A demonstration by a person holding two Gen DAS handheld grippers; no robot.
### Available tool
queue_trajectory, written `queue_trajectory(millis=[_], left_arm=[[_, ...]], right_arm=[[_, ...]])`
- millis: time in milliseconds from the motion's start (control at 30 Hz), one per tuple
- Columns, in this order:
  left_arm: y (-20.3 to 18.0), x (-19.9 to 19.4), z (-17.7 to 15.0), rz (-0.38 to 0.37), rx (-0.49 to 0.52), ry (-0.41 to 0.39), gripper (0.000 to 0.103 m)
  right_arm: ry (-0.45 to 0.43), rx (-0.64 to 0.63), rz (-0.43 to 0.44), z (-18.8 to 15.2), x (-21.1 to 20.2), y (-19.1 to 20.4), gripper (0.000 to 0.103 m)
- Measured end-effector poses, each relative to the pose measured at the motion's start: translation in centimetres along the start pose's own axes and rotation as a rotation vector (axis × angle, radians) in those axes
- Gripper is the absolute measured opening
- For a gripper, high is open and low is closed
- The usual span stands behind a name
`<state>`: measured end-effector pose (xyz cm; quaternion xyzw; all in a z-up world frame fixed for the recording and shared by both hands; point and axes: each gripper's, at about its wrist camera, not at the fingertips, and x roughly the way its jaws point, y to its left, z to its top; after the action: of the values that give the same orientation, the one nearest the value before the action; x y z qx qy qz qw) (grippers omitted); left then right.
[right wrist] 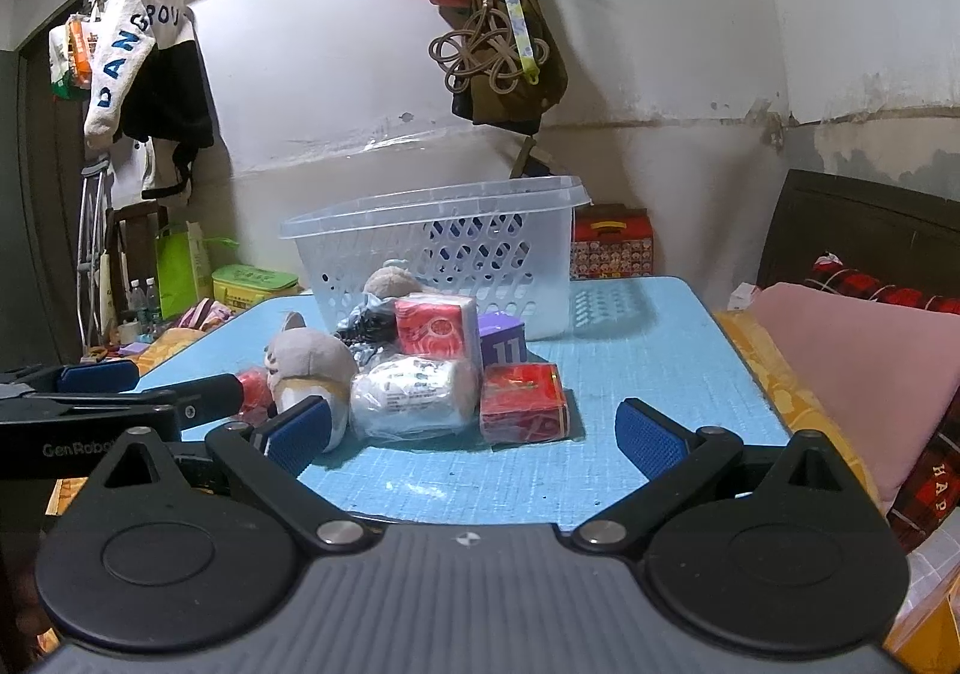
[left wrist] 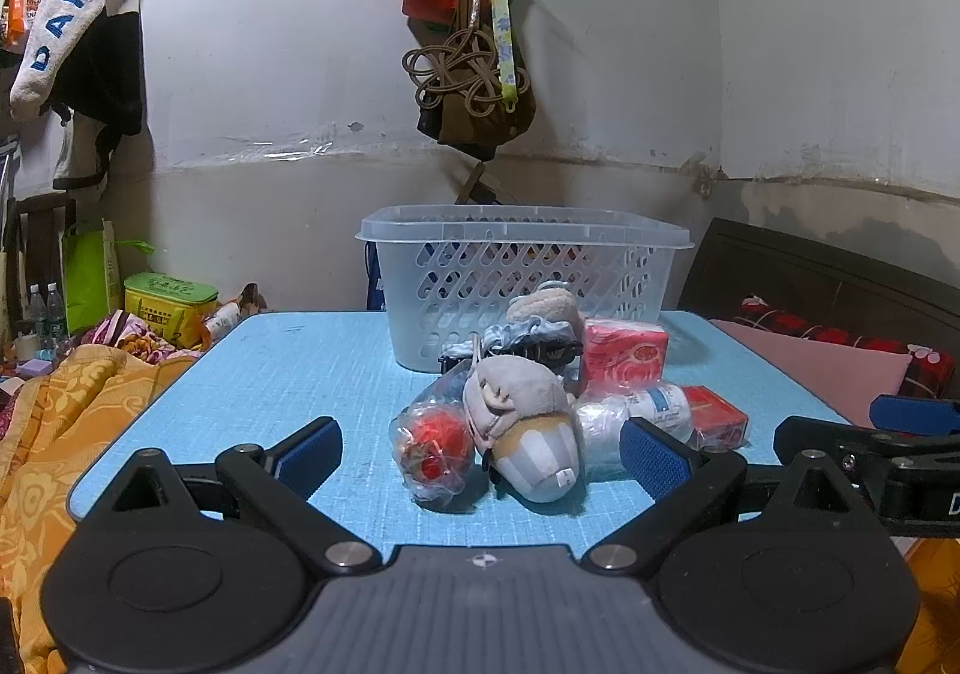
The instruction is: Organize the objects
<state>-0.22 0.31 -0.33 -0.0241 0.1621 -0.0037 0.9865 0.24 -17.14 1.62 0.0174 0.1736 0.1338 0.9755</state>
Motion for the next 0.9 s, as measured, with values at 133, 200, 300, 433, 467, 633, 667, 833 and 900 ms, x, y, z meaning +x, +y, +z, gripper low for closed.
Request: queue_trajectory(millis=[133,200,300,433,467,633,667,833,900], left_arm=[[-0.03,0.09,0.01,0.001,-0.002,0.002,0.1],[-0.05,0.09,0.03,0.001,-0.001,0.001,0.1],[0.0,0.1,0.06,-0.001,-0.003,0.002,0.1],[-0.01,0.11,0.07,0.0,-0.003,0.001,0.1],[-0.01,0.12,0.07,0.0,-0.004,0.002,0.1],[0.02,0.14,0.08,0.0,-0.005,0.003,0.1],[0.08,0.12,0.08,-0.002,-0.005,0.003,0.1],[0.12,0.09,-0.02,-0.002,-0.006,0.006,0.1],[0.16,0.08,-0.06,-0.002,-0.007,0.007,0.1]], right_arm=[[0.0,-0.001,0.0,0.01,0.02,-0.02,0.103],[0.001,-0.001,0.0,0.01,0.02,-0.03,0.103],[0.003,-0.003,0.001,0.07,0.02,-0.05,0.103],[0.001,-0.003,0.001,0.07,0.0,-0.02,0.103],[0.001,-0.003,0.001,0.06,0.02,-0.02,0.103],[0.001,-0.003,0.003,0.06,0.0,-0.05,0.103],[0.002,-0.003,0.003,0.06,0.01,0.01,0.103],[0.002,-0.001,0.005,0.0,0.01,0.08,0.103],[0.003,0.0,0.006,0.0,0.01,0.09,0.103]])
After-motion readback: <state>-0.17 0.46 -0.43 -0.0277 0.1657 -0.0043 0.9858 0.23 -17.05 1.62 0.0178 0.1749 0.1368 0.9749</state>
